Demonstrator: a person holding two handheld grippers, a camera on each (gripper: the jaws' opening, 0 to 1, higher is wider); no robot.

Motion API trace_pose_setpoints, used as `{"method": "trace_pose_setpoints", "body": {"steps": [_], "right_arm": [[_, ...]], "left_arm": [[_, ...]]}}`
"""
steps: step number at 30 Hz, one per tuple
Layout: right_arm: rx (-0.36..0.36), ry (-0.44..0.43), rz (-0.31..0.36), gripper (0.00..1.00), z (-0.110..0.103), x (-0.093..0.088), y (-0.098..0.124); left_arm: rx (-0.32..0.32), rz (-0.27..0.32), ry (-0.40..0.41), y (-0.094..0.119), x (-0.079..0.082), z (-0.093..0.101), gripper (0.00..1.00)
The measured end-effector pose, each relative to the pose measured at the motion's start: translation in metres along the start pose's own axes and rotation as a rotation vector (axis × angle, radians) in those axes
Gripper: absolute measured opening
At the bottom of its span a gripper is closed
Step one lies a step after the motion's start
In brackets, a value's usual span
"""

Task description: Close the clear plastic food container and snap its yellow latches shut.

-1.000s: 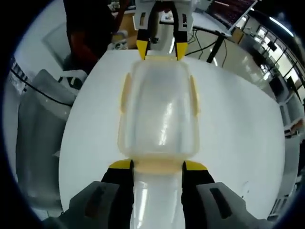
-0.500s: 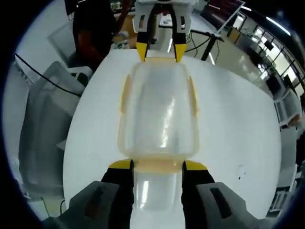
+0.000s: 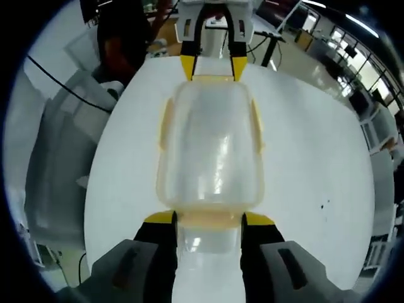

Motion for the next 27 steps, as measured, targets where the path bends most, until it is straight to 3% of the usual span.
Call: {"method": "trace_pose_setpoints", "body": {"steps": [15,27], "right_arm": [[0.016,-0.033,-0.039,0.35,0.004,-0.061,0.006],[0.036,-0.037,-0.07,0.35,0.004,-0.082,0.006]], "left_arm": [[-0.008,0.052,-0.012,-0.039,0.047,0.006,0.32],[-0.006,0.07,0.004,-0.057,0.063,0.009,0.32]]}}
Point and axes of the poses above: the point that each gripper's makers call its tool centre point, and the gripper's own axes: y roughly backward along the fingers, z roughly to its right, x roughly out of its top, the point moved 1 cm from there along y, roughly backward along the fingers, and after that the axes turned 10 degrees about x, right-handed, at the moved point
